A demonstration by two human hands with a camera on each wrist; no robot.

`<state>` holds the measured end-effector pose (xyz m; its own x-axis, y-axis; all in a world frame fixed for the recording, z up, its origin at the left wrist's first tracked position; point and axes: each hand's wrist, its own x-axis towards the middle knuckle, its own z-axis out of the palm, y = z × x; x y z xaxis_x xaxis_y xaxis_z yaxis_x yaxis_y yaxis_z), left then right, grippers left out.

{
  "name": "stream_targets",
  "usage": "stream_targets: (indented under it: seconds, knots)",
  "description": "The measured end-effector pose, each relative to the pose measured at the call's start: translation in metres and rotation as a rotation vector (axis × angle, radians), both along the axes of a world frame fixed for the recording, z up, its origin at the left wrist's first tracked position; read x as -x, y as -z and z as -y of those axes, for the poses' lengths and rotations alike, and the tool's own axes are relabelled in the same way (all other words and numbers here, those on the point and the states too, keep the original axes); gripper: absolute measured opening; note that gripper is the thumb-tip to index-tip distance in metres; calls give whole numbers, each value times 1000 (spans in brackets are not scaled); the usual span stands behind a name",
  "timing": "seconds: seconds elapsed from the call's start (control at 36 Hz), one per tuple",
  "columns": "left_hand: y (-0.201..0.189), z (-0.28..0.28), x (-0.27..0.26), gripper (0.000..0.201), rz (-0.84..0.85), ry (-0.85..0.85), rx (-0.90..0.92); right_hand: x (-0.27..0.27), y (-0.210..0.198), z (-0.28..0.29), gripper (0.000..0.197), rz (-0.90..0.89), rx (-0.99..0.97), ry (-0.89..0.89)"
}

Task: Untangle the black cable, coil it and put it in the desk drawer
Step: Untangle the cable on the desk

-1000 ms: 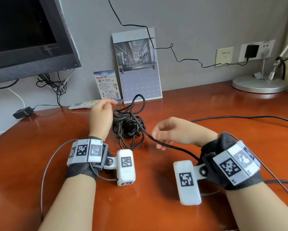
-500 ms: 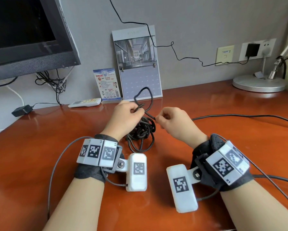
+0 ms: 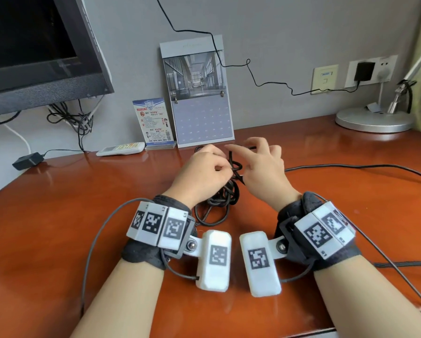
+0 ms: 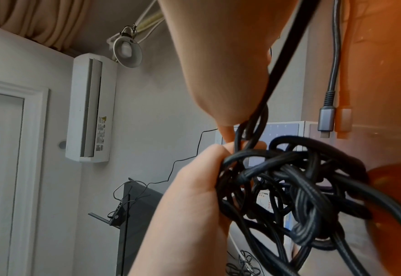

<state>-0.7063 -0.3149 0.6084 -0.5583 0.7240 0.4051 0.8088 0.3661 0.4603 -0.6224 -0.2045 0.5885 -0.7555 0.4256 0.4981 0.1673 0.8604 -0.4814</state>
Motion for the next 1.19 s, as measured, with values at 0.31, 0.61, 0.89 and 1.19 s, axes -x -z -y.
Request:
stream_targets:
  seconds: [0.31, 0.61, 0.89, 1.19]
  knots:
    - [2, 0, 2, 34, -44, -50, 51, -2, -2, -20, 21, -30, -227, 189]
    - [-1, 8, 15, 24, 77, -214, -56, -15, -10, -33, 9, -372, 349, 363]
    - [-2, 16, 25, 20, 224, -267, -11, -29, -17, -47, 24, -409, 595, 458]
    - [1, 13, 19, 27, 64, -109, -50, -19, -7, -44, 39, 74, 184, 349]
